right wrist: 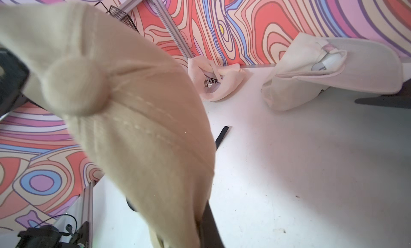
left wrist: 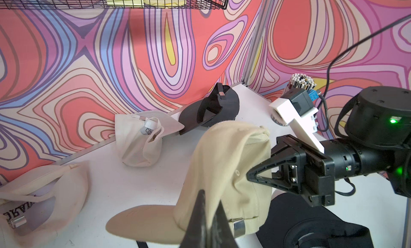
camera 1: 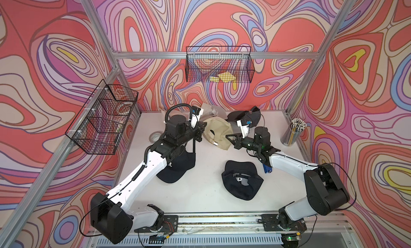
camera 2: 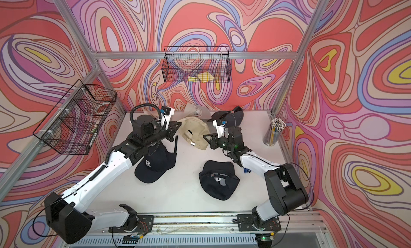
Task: Open the adjustable buckle of the baseball cap
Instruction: Pick up the baseball cap from the center of the board.
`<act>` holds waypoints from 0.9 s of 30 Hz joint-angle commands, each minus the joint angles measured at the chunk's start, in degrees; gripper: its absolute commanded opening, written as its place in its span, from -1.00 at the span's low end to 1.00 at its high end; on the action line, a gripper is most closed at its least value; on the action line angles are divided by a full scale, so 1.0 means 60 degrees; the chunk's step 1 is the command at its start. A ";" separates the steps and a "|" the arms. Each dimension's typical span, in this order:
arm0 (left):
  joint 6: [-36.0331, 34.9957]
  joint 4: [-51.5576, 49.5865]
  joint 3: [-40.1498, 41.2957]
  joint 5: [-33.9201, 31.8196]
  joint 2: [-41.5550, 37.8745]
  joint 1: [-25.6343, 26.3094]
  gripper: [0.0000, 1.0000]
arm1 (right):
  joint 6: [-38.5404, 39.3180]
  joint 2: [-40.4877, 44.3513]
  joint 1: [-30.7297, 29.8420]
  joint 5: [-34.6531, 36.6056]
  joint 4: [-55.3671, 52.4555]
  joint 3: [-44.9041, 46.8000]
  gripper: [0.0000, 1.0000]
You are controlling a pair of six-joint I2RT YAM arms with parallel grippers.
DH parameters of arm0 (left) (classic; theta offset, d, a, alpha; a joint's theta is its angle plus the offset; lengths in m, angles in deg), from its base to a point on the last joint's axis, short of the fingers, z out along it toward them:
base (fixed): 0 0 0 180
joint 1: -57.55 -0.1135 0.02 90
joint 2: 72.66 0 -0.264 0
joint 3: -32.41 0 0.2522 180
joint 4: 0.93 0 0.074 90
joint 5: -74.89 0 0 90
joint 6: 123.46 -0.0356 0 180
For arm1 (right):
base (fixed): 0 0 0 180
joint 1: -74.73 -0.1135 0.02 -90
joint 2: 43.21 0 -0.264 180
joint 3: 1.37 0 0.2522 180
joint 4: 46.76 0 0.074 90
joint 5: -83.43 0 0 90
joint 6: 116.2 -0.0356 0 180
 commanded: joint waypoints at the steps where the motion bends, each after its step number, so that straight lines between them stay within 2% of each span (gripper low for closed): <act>1: -0.0240 0.0452 0.0184 -0.0117 -0.0229 -0.0024 -0.45 | 0.0543 0.0072 0.0028 -0.0020 -0.0292 -0.0341 -1.00; 3: -0.0580 0.0267 0.0149 -0.0175 -0.0188 -0.0043 0.06 | 0.0995 0.0177 0.0029 0.0326 -0.1015 -0.0563 -1.00; 4: -0.0801 0.0163 0.0117 -0.0174 -0.0155 -0.0057 0.25 | 0.1229 0.0233 0.0021 0.0558 -0.1396 -0.0675 -1.00; 7: -0.1535 -0.0080 0.0067 -0.0142 -0.0083 -0.0054 0.51 | 0.1749 0.0506 0.0027 0.1204 -0.2191 -0.0879 -1.00; 9: -0.2084 -0.0181 0.0068 0.0045 -0.0070 -0.0055 0.59 | 0.2046 0.0679 0.0018 0.1527 -0.2638 -0.1032 -1.00; 11: -0.2813 -0.0260 0.0065 0.0691 -0.0048 -0.0050 0.66 | 0.2341 0.0767 0.0021 0.1765 -0.3224 -0.1303 -1.00; 14: -0.4011 -0.0375 0.0030 0.1569 0.0062 0.0079 0.87 | 0.2731 0.0784 0.0024 0.2101 -0.4210 -0.1882 -1.00; 17: -0.4709 0.0377 0.0411 0.1872 0.0002 0.0231 0.98 | 0.3012 0.0840 0.0024 0.2406 -0.4875 -0.2213 -1.00; 19: -0.5186 0.0744 0.0576 0.2207 -0.0033 0.0325 0.99 | 0.3136 0.0931 0.0024 0.2572 -0.5042 -0.2247 -1.00; 24: -0.6256 0.0973 0.0459 0.1988 0.0225 0.0692 0.98 | 0.3257 0.1146 0.0020 0.2525 -0.5209 -0.2201 -1.00; 27: -0.6946 0.0500 -0.0017 0.1232 0.0599 0.1026 0.98 | 0.3260 0.1235 0.0018 0.2309 -0.5213 -0.2091 -1.00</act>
